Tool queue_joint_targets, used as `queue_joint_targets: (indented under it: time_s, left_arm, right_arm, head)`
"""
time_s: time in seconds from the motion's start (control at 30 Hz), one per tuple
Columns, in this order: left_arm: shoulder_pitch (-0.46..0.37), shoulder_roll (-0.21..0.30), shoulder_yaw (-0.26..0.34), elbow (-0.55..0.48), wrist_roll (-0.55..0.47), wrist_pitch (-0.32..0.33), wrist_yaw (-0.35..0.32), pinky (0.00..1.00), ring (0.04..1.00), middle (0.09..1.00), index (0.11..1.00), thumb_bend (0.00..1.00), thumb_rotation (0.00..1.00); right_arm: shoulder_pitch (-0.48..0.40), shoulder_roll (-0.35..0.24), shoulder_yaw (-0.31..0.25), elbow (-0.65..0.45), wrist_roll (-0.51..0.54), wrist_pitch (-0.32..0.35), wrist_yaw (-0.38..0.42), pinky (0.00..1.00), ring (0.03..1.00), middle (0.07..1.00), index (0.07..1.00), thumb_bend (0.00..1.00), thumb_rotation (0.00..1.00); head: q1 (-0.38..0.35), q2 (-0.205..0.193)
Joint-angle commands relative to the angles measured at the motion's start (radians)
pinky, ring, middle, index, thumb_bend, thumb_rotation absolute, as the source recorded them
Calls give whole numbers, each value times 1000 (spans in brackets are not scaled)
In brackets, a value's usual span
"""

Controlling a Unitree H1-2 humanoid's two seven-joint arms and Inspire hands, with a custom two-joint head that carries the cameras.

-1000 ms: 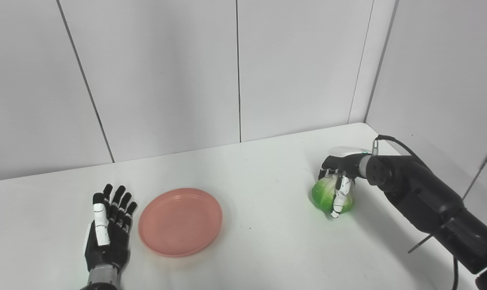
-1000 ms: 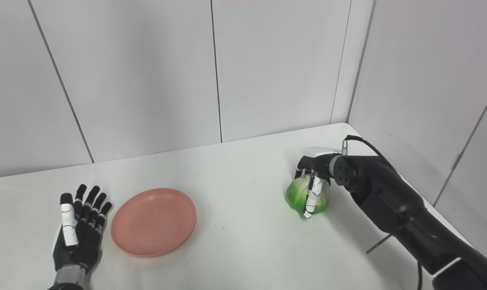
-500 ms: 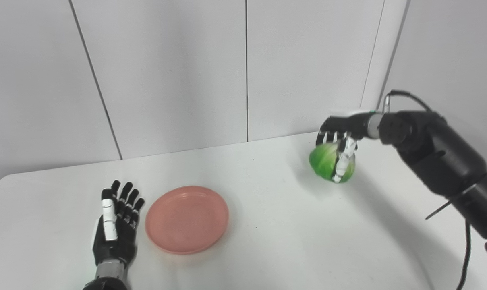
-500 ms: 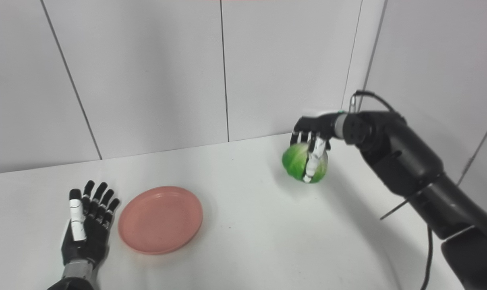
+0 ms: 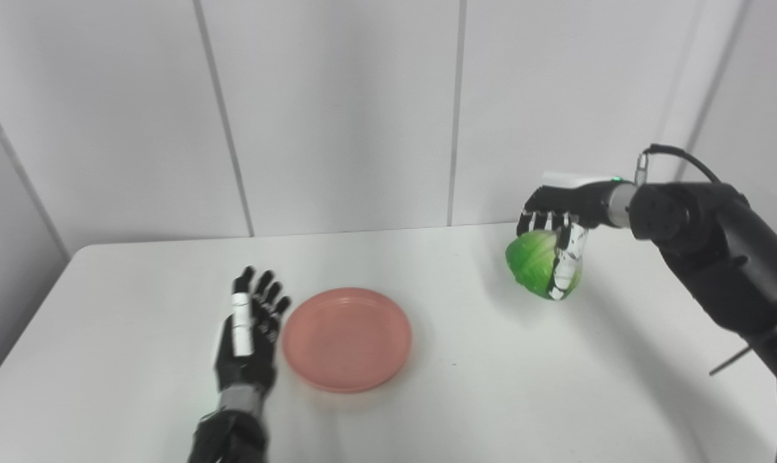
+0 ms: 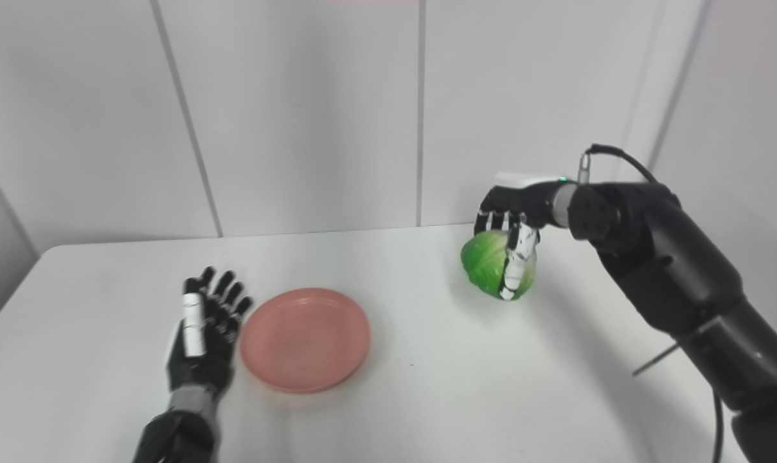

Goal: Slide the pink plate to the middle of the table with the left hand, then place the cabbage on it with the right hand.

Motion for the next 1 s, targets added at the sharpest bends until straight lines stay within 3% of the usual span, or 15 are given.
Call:
queue_joint_targets:
  time_s: [0.0, 0.2, 0.5, 0.8, 0.97]
  left_arm:
    - [26, -32, -13, 36, 18, -9, 15, 904, 948, 943, 996, 901, 800]
    - [27, -45, -13, 44, 48, -32, 45, 843, 926, 919, 975, 894, 797]
    - [13, -45, -13, 93, 52, -77, 50, 802, 904, 911, 979, 907, 798]
    - [13, -56, -19, 105, 43, -85, 41, 858, 926, 906, 970, 939, 768]
    - [10, -60, -17, 113, 44, -92, 49, 832, 926, 911, 974, 936, 772]
  right_arm:
    - [-63, 21, -4, -26, -16, -40, -40, 392, 493, 575, 606, 907, 99]
    - [-103, 107, 26, -6, -42, -44, -45, 461, 542, 595, 604, 902, 95]
    - [-158, 213, 42, 28, -41, -50, -62, 465, 552, 615, 606, 890, 72]
    - [-152, 293, 93, 35, -68, -77, -77, 392, 481, 562, 596, 897, 54]
    - [-148, 334, 110, 74, -74, -86, -90, 375, 459, 546, 599, 900, 35]
  head:
    - [18, -2]
    - [51, -12]
    - [81, -36]
    - [90, -39]
    - [97, -32]
